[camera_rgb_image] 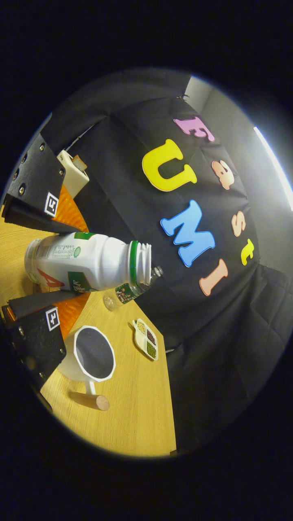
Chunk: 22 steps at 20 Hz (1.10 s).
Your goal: Take the bottle from table, then pour the juice into the cup, finally place the bottle on the coaster
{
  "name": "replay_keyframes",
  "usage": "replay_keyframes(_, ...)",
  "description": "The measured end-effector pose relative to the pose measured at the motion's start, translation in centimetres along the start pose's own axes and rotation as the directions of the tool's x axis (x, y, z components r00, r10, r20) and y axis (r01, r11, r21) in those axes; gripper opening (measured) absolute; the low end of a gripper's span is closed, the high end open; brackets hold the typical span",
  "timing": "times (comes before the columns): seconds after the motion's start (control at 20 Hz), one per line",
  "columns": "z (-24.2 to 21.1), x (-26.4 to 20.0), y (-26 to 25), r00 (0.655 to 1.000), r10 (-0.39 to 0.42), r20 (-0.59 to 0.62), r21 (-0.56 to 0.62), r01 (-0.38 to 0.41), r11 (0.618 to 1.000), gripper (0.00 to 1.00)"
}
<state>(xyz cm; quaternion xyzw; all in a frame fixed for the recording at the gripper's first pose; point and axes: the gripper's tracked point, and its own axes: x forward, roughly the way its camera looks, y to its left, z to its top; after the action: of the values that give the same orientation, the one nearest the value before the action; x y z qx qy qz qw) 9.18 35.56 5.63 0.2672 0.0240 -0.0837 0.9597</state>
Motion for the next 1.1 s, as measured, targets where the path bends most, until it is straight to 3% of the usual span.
replay_keyframes(0.45, 0.2, 1.4, -0.8, 0.998, -0.061, 0.004, -0.260, 0.060, 0.964, 0.66)
replay_keyframes(0.65, 1.3, 2.2, -1.4, 0.992, -0.112, 0.059, -0.444, 0.127, 0.887, 0.66)
replay_keyframes(0.85, 1.4, 3.6, -0.1, 0.993, -0.078, 0.086, -0.556, 0.113, 0.823, 0.66)
replay_keyframes(1.1, -0.9, 4.9, -0.2, 0.998, -0.056, 0.030, -0.508, 0.064, 0.859, 0.66)
